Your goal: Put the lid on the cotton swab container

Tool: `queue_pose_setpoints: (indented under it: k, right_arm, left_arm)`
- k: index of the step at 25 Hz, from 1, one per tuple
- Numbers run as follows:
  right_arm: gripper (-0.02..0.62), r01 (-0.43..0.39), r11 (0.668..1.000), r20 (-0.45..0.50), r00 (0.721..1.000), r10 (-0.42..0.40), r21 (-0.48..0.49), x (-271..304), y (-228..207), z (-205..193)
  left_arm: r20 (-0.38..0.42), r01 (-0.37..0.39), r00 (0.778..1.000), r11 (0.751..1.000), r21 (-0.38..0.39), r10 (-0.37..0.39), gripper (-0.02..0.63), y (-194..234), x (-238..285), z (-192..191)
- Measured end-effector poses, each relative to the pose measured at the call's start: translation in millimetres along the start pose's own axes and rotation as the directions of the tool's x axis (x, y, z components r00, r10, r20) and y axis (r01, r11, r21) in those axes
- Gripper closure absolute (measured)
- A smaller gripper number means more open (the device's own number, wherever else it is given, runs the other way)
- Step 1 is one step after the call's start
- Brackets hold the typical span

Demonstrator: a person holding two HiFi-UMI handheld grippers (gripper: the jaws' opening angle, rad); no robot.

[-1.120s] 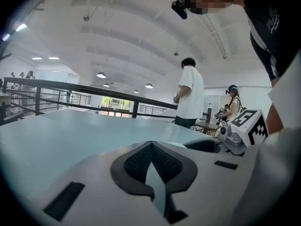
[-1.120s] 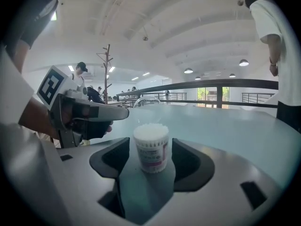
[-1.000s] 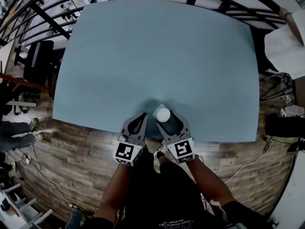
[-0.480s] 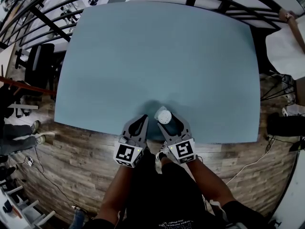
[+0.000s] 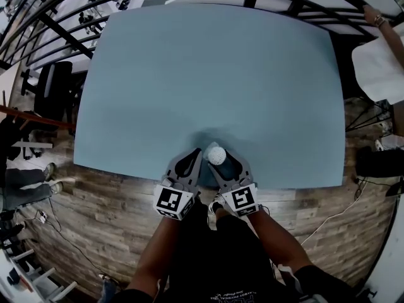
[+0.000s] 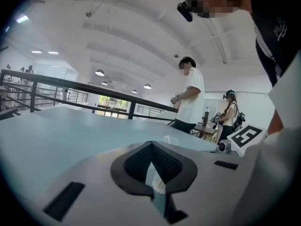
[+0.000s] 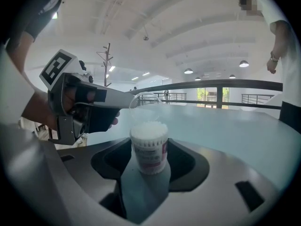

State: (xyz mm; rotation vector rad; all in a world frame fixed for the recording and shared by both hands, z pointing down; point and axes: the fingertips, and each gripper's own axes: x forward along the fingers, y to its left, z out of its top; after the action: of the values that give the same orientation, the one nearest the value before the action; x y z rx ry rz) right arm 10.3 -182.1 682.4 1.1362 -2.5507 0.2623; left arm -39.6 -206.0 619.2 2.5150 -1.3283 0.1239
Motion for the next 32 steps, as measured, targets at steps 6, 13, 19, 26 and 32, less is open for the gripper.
queue_pose_setpoints:
  k: [6, 13, 19, 26, 32]
  right_arm:
    - [0.347, -0.002, 1.0, 0.003, 1.0, 0.002, -0.001, 0.3, 0.0, -0.4]
    - [0.347, 0.002, 1.0, 0.002, 1.0, -0.002, 0.001, 0.0, -2.9, 0.3]
    - [0.347, 0.003, 1.0, -0.007, 1.0, -0.003, 0.005, -1.7, -4.3, 0.9]
    - [0.347, -0.005, 1.0, -0.016, 1.0, 0.005, -0.016, 0.9, -1.1, 1.5]
    - [0.347, -0.005, 1.0, -0.012, 1.0, 0.005, -0.013, 1.1, 0.6, 0.4]
  left_arm:
    - [-0.004, 0.031, 1.0, 0.999, -0.007, -0.031, 0.596, -15.4, 4.2, 4.5]
    - [-0.027, 0.063, 0.998, 0.998, 0.027, -0.062, 0.596, -31.6, 7.2, -4.2]
    - [-0.06, 0.084, 0.995, 0.995, 0.06, -0.08, 0.595, -42.7, 10.9, -12.4]
    - [-0.125, 0.126, 0.987, 0.972, 0.196, -0.103, 0.597, -50.2, 13.6, -22.3]
    - [-0.162, 0.146, 0.981, 0.964, 0.221, -0.111, 0.597, -52.8, 13.5, -30.3]
